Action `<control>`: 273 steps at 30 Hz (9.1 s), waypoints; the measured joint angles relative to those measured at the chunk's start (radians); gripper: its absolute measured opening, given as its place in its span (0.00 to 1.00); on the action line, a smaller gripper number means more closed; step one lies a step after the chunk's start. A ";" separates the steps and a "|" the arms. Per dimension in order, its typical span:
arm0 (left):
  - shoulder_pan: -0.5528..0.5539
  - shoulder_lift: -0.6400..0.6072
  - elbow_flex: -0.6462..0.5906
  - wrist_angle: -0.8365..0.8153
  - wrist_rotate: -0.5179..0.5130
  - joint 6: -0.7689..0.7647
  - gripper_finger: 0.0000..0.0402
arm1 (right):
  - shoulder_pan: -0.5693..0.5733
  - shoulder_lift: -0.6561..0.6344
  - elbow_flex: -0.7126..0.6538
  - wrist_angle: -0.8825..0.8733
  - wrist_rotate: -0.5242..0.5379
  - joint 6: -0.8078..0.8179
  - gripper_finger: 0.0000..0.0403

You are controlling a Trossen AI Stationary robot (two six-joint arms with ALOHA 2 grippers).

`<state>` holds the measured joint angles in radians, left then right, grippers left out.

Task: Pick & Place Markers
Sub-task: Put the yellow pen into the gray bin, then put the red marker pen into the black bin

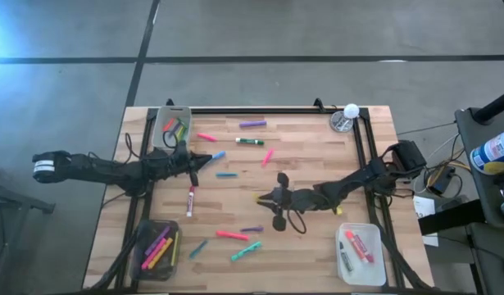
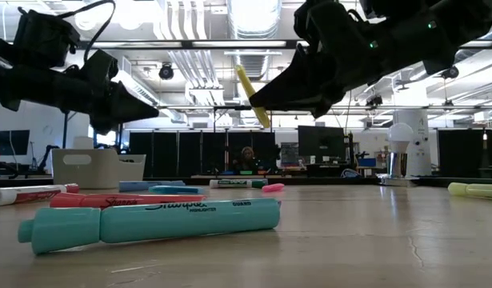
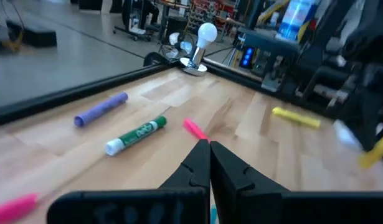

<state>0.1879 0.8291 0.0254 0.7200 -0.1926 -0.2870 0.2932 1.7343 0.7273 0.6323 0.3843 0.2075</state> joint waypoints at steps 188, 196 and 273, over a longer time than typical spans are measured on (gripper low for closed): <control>0.258 0.088 0.617 -1.325 -0.149 0.187 0.00 | -0.094 0.153 0.348 -0.185 -0.005 -0.106 0.02; -0.240 0.059 0.573 -1.291 -0.178 0.031 0.00 | 0.016 0.135 0.326 -0.240 0.084 -0.078 0.02; -0.784 0.937 0.990 -1.224 -0.037 -0.188 0.29 | 0.183 0.137 0.079 -0.046 0.246 0.115 0.02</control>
<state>-0.5956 1.7657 1.0157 -0.5037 -0.2291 -0.4755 0.4759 1.8709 0.8059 0.5862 0.6304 0.3222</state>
